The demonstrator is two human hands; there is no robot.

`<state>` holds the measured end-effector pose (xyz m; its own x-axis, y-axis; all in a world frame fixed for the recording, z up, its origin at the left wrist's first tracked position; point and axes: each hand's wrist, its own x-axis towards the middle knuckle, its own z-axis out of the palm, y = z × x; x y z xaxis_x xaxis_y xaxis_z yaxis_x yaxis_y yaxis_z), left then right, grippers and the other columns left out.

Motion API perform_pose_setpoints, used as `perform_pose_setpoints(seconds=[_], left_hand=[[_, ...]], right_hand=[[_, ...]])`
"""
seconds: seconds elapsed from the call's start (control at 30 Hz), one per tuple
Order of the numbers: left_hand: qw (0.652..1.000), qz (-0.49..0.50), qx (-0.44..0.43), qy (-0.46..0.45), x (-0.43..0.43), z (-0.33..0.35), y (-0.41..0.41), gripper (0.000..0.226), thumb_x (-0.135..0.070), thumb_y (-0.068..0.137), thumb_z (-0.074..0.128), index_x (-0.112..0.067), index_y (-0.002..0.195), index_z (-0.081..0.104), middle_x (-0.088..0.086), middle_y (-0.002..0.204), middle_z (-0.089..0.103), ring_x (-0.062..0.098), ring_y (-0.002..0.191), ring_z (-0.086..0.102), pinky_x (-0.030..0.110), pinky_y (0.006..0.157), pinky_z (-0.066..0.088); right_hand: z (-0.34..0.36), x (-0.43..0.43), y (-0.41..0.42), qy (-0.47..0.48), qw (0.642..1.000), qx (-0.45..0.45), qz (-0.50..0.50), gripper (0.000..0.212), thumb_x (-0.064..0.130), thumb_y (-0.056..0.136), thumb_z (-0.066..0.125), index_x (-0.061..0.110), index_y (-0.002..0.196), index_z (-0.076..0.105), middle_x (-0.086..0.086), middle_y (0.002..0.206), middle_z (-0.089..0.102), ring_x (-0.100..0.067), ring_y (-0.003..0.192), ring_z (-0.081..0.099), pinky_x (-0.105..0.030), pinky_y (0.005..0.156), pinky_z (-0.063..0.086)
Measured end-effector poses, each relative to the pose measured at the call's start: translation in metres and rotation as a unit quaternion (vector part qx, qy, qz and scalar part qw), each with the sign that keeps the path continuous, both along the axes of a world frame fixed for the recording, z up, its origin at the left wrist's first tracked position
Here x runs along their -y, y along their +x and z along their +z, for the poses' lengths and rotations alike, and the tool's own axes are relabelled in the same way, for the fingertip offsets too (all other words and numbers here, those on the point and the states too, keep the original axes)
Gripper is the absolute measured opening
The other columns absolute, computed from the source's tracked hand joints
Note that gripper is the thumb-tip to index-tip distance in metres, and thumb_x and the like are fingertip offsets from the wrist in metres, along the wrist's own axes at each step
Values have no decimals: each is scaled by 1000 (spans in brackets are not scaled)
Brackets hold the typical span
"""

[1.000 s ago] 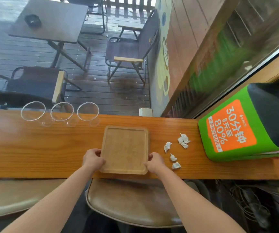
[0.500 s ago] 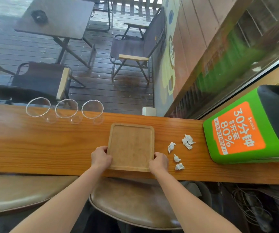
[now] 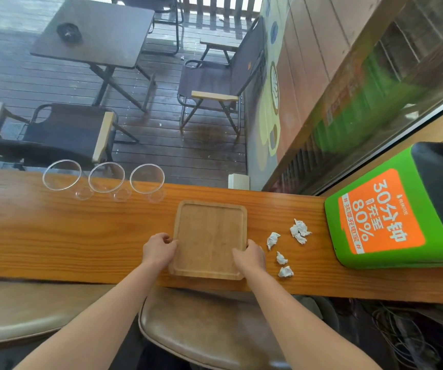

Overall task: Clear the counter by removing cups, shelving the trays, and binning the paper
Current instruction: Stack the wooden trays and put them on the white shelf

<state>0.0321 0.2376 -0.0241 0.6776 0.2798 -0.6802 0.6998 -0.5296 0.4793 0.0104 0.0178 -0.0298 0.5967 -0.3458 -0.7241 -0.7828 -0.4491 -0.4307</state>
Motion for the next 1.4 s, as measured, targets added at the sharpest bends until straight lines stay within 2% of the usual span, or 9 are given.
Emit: perform_pose_setpoints(seconds=[0.2, 0.3, 0.37, 0.47, 0.67, 0.83, 1.1, 1.23, 1.4], left_hand=[[990, 91, -75, -83, 9, -19, 9, 71, -55, 84, 67, -3, 132, 56, 12, 126, 63, 31, 114, 59, 44, 95, 51], [959, 192, -114, -177, 10, -28, 8, 96, -65, 75, 70, -2, 141, 43, 16, 132, 58, 35, 119, 56, 51, 102, 47], [950, 194, -130, -210, 12, -31, 2, 100, -70, 74, 66, -3, 143, 40, 16, 133, 58, 36, 119, 56, 53, 104, 44], [955, 158, -128, -217, 15, -27, -13, 99, -74, 75, 60, -3, 142, 42, 15, 128, 60, 34, 116, 58, 52, 104, 44], [969, 105, -52, -217, 26, 24, -14, 94, -71, 75, 62, -6, 140, 42, 13, 126, 61, 32, 111, 60, 50, 99, 49], [965, 22, -5, -262, 45, 80, 7, 87, -68, 79, 63, -2, 133, 48, 15, 117, 66, 34, 105, 64, 50, 94, 52], [934, -166, 63, -309, 100, 169, 18, 54, -59, 85, 64, -11, 110, 59, 10, 102, 71, 28, 89, 70, 40, 77, 58], [905, -228, 77, -350, 133, 192, -5, 55, -54, 87, 65, -13, 123, 59, 10, 113, 70, 30, 101, 68, 50, 95, 53], [891, -297, 60, -339, 190, 208, -53, 55, -55, 88, 63, -13, 123, 62, 9, 110, 70, 29, 99, 67, 48, 96, 52]], right_hand=[[-12, -2, 14, 166, 966, -56, -192, 92, 40, 83, 72, 11, 155, 24, -11, 157, 35, -35, 140, 39, -50, 109, 40], [-17, 12, 17, 200, 952, -75, -221, 98, 47, 82, 74, 11, 156, 21, -13, 157, 36, -37, 139, 41, -52, 108, 40], [-20, 17, 16, 203, 954, -89, -202, 99, 53, 83, 73, 8, 155, 23, -14, 156, 38, -37, 139, 41, -53, 110, 39], [-12, 21, 9, 223, 954, -103, -172, 93, 59, 85, 67, 6, 152, 29, -14, 150, 47, -36, 135, 47, -55, 112, 40], [40, 33, -5, 250, 951, -67, -168, 86, 58, 92, 57, 7, 155, 26, -12, 153, 43, -34, 140, 42, -52, 116, 35], [100, 42, -19, 251, 938, 82, -223, 69, 47, 97, 56, 6, 149, 38, -15, 143, 54, -35, 130, 53, -53, 111, 42], [183, 63, -85, 250, 857, 273, -358, 49, 36, 99, 57, 3, 135, 54, -20, 126, 67, -36, 115, 66, -52, 100, 52], [203, 78, -135, 218, 835, 301, -406, 55, 43, 97, 60, 3, 135, 54, -19, 124, 68, -35, 110, 68, -46, 92, 57], [214, 110, -207, 131, 824, 311, -456, 68, 54, 91, 62, 6, 137, 49, -15, 125, 66, -32, 108, 67, -49, 97, 54]])
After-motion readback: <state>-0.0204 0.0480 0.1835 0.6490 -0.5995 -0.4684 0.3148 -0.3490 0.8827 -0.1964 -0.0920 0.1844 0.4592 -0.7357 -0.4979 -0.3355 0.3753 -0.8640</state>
